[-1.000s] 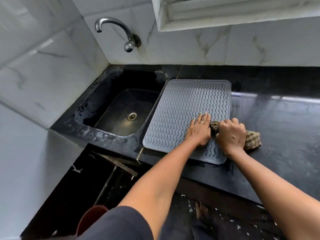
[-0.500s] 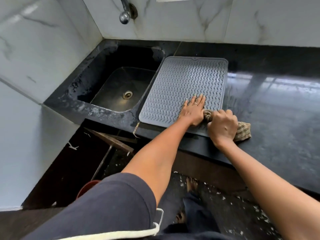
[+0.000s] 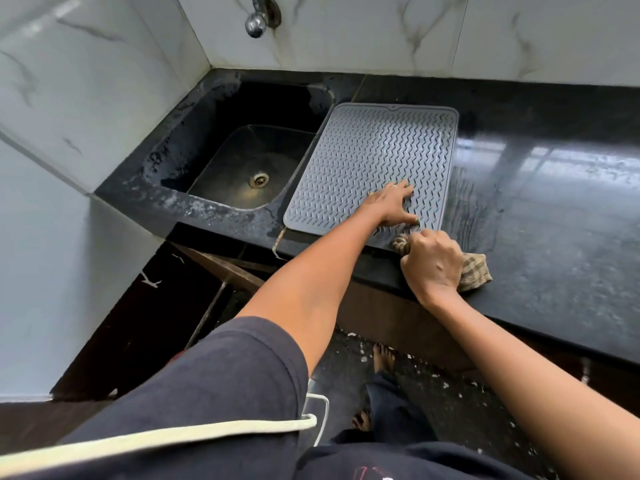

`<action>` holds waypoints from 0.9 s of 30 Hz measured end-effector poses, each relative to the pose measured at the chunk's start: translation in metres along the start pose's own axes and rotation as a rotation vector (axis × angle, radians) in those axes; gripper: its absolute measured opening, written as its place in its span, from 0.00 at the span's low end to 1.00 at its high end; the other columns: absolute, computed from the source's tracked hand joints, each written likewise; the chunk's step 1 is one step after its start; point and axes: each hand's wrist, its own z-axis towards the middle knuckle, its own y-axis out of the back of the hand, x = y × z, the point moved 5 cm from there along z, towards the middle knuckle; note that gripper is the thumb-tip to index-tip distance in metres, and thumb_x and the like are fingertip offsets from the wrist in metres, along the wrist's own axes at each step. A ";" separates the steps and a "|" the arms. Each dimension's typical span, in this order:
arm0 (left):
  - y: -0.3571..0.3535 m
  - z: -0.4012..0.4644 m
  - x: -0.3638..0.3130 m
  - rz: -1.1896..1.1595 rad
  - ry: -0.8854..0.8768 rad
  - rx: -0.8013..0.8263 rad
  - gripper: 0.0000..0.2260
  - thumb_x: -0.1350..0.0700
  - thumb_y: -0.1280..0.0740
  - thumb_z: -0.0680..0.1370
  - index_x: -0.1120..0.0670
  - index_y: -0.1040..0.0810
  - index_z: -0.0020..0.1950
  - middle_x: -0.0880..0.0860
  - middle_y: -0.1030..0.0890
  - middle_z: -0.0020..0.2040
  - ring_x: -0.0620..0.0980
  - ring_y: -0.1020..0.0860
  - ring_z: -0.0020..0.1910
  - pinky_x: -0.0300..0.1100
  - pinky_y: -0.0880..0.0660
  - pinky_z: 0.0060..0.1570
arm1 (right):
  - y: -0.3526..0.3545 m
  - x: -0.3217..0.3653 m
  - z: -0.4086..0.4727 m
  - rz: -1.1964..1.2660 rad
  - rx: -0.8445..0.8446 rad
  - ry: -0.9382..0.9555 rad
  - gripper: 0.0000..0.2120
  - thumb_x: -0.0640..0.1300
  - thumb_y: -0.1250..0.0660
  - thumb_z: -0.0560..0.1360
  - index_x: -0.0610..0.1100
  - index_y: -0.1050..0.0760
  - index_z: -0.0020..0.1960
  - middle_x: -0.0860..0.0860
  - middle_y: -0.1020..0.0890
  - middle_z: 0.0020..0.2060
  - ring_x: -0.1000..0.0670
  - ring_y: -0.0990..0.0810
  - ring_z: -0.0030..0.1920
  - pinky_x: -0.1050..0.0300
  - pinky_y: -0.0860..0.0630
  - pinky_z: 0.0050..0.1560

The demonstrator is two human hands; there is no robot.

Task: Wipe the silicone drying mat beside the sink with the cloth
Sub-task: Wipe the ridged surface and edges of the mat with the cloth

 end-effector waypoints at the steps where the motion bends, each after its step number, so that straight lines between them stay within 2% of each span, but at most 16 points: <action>1: 0.001 -0.001 -0.002 0.006 0.002 -0.009 0.35 0.46 0.32 0.75 0.53 0.43 0.77 0.50 0.46 0.78 0.52 0.45 0.77 0.52 0.43 0.73 | 0.000 0.003 -0.005 -0.007 0.020 0.025 0.04 0.30 0.33 0.60 0.34 0.21 0.34 0.39 0.20 0.30 0.39 0.23 0.30 0.52 0.27 0.30; 5: 0.003 -0.002 -0.002 -0.015 0.008 -0.019 0.34 0.47 0.31 0.75 0.52 0.42 0.77 0.50 0.45 0.78 0.53 0.44 0.76 0.52 0.42 0.72 | 0.005 -0.003 0.014 0.052 0.087 -0.003 0.08 0.35 0.35 0.66 0.39 0.18 0.40 0.40 0.17 0.36 0.39 0.21 0.37 0.52 0.27 0.35; 8: 0.002 0.000 0.001 -0.136 0.017 -0.013 0.32 0.48 0.31 0.75 0.52 0.39 0.76 0.49 0.43 0.78 0.52 0.43 0.76 0.51 0.43 0.73 | 0.007 0.012 0.020 0.069 0.079 0.045 0.09 0.33 0.35 0.64 0.38 0.18 0.39 0.40 0.18 0.35 0.40 0.21 0.36 0.54 0.29 0.34; 10: 0.004 0.002 0.007 -0.378 0.026 -0.038 0.25 0.51 0.30 0.75 0.54 0.31 0.71 0.53 0.35 0.75 0.53 0.34 0.71 0.49 0.37 0.69 | 0.000 0.029 0.015 0.078 0.155 0.132 0.06 0.33 0.35 0.64 0.36 0.20 0.38 0.40 0.18 0.35 0.40 0.21 0.37 0.53 0.29 0.34; 11: 0.007 0.000 0.012 -0.489 0.039 -0.086 0.21 0.53 0.31 0.76 0.55 0.26 0.67 0.55 0.29 0.70 0.52 0.28 0.65 0.46 0.31 0.64 | -0.003 0.033 0.016 0.097 0.191 0.155 0.06 0.34 0.36 0.65 0.37 0.20 0.38 0.41 0.18 0.35 0.40 0.22 0.37 0.53 0.29 0.34; 13: 0.018 -0.006 0.028 -0.623 0.075 -0.266 0.13 0.54 0.33 0.77 0.54 0.21 0.61 0.53 0.20 0.60 0.48 0.22 0.55 0.44 0.24 0.54 | -0.002 0.038 0.028 0.131 0.239 0.165 0.08 0.36 0.37 0.66 0.40 0.20 0.39 0.43 0.19 0.36 0.42 0.23 0.37 0.55 0.32 0.33; 15: 0.031 -0.016 0.056 -0.599 0.153 -0.455 0.09 0.55 0.35 0.78 0.51 0.19 0.56 0.48 0.17 0.54 0.46 0.21 0.49 0.42 0.22 0.48 | -0.002 0.053 0.046 0.207 0.238 0.224 0.10 0.34 0.39 0.66 0.41 0.19 0.40 0.45 0.19 0.36 0.44 0.25 0.36 0.57 0.34 0.32; 17: 0.039 -0.033 0.092 -0.494 0.267 -0.561 0.09 0.58 0.36 0.78 0.52 0.18 0.54 0.48 0.17 0.53 0.46 0.21 0.47 0.39 0.26 0.44 | -0.010 0.082 0.062 0.274 0.257 0.344 0.13 0.32 0.39 0.67 0.41 0.18 0.43 0.46 0.18 0.38 0.45 0.23 0.38 0.53 0.26 0.35; 20: 0.045 -0.067 0.151 -0.382 0.480 -0.678 0.09 0.62 0.35 0.74 0.56 0.16 0.48 0.55 0.16 0.50 0.54 0.19 0.50 0.41 0.26 0.47 | -0.028 0.130 0.081 0.312 0.321 0.517 0.11 0.33 0.38 0.70 0.42 0.19 0.45 0.46 0.17 0.43 0.45 0.21 0.46 0.48 0.23 0.45; 23: 0.040 -0.093 0.183 -0.364 0.668 -0.666 0.09 0.63 0.36 0.72 0.58 0.15 0.46 0.59 0.16 0.48 0.60 0.20 0.52 0.46 0.25 0.49 | -0.042 0.167 0.091 0.311 0.361 0.636 0.12 0.34 0.40 0.72 0.42 0.20 0.46 0.45 0.19 0.45 0.43 0.22 0.48 0.47 0.24 0.46; 27: 0.044 -0.096 0.200 -0.400 0.736 -0.621 0.09 0.63 0.34 0.74 0.56 0.15 0.47 0.59 0.16 0.50 0.60 0.20 0.53 0.48 0.23 0.53 | -0.064 0.183 0.090 0.242 0.456 0.721 0.14 0.36 0.39 0.73 0.43 0.22 0.56 0.43 0.20 0.49 0.41 0.22 0.51 0.48 0.25 0.47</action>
